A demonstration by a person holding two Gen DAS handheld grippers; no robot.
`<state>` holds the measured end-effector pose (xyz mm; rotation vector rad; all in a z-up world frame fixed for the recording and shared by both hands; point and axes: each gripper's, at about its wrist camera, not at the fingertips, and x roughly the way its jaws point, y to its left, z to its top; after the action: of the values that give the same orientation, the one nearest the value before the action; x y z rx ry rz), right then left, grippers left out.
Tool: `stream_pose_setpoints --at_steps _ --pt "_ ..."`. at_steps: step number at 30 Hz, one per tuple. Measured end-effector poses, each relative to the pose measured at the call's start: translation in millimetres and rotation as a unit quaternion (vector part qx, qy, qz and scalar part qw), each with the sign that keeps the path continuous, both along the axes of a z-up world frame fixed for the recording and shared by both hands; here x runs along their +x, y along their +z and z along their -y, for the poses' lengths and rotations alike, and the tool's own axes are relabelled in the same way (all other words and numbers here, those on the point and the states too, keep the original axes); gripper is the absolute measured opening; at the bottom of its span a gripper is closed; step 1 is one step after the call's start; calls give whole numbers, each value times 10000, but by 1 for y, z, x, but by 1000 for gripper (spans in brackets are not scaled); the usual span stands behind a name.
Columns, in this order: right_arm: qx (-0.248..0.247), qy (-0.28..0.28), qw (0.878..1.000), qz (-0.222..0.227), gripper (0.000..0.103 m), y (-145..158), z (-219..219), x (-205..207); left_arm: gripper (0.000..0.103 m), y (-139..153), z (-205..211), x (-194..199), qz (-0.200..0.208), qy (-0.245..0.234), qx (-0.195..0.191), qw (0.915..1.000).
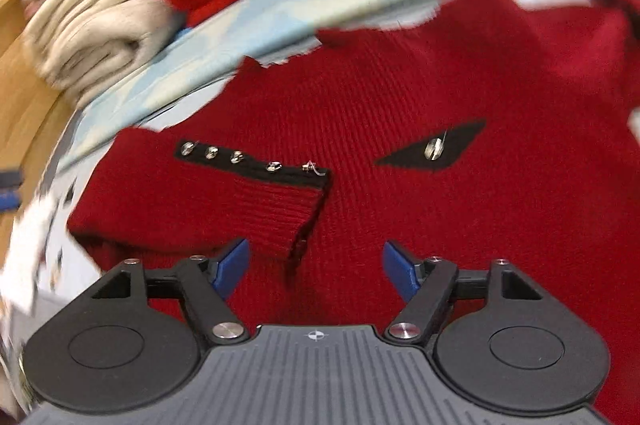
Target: Fold small clothes
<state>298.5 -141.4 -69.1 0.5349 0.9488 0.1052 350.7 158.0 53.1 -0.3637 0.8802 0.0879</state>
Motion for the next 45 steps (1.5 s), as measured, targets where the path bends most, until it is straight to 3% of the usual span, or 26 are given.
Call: stream_pose_setpoints --at_steps 3,5,7,9,10,14,18,21,24,26,31,33,35,36,37,41,45 --pt "-104 -272 9996 -22 76 -5 -21 10 35 6 -7 -2 53 72 -33 10000" --pt "-390 -465 9981 62 65 -4 -32 15 35 6 -10 -3 28 79 -53 10000" --pt "-417 -613 9972 44 20 -5 -35 19 35 6 -14 -4 17 102 -71 9999" --pt "-414 -712 9965 128 6 -1 -33 19 35 7 -17 -6 21 130 -88 9999" --pt "-437 -651 9966 252 5 4 -31 18 35 8 -19 -6 37 135 -106 9998" --pt "-754 -209 9908 1100 4 49 -17 10 35 10 -27 -10 74 173 -137 9997" --pt "-1067 -343 9819 1529 3 87 31 9 35 10 -35 -13 70 266 -149 9995" --pt "-1513 -790 9749 1431 3 96 74 19 35 12 -43 -15 77 350 -169 9992" --pt "-1966 -1247 9669 1041 3 87 111 34 35 14 -49 -16 80 451 -187 9988" --pt "-2170 -1335 9640 763 2 76 124 42 35 15 -51 -16 88 466 -184 9987" --pt "-2766 -1419 9485 616 3 58 129 46 35 15 -52 -15 64 449 -178 9988" --pt "-2652 -1477 9519 407 6 52 130 42 35 15 -54 -16 67 465 -187 9987" --pt "-2410 -1412 9597 316 27 46 130 33 35 15 -56 -16 68 483 -195 9986" --pt "-2437 -1435 9584 373 41 46 127 30 35 15 -56 -15 62 489 -202 9986" --pt "-2484 -1471 9563 460 49 47 125 23 35 15 -56 -15 53 491 -210 9986" --pt "-2253 -1423 9602 833 49 50 124 2 39 15 -52 -14 39 421 -199 9989" --pt "-1959 -825 9699 1186 49 46 102 -4 40 15 -42 -11 53 358 -152 9992"
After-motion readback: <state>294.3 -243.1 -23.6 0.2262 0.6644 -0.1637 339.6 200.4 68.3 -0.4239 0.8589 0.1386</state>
